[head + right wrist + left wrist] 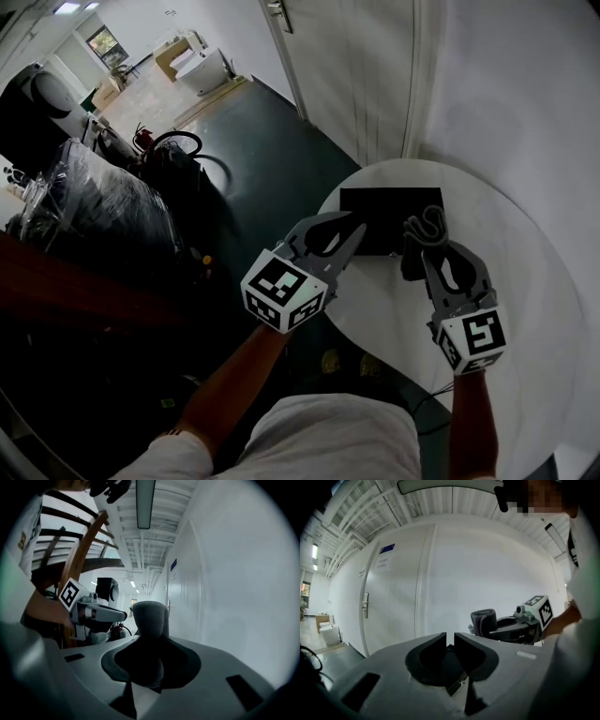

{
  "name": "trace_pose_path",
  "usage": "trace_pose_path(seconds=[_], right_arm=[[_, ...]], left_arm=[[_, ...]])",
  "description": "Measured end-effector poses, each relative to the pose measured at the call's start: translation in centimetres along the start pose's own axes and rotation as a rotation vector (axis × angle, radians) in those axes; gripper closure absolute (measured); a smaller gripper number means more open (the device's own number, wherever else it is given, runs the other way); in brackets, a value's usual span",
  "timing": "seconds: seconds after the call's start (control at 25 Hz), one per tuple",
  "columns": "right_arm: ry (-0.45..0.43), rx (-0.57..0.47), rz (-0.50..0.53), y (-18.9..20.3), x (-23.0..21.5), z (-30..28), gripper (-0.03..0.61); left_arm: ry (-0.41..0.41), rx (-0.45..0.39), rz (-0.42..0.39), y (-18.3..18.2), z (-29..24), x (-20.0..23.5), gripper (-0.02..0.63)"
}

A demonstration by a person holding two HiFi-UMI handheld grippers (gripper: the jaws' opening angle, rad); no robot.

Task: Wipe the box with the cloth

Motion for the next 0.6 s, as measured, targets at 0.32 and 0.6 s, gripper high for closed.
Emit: trace_pose_path(seconds=[0.32, 0.6], right_arm=[[-0.120, -0.174, -0.047, -5.8, 2.4, -0.4, 0.483], [-0.181, -0.272, -0.111, -8.1, 3.6, 0.0, 0.483]], left_arm=[[0.039, -0.154, -0.030, -3.8, 2.7, -2.4, 0.577], [0.058, -0.228, -0.056, -4.9, 4.4, -3.8, 0.589]])
Point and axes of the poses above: the fingertips, and each gripper's own axes: z backward along the fingers, x to its left, y out of its underside, the point moved 4 cm from there along z, backward along the fingers, and after that the axes turned 12 degrees about z, right-handed, at the moved point
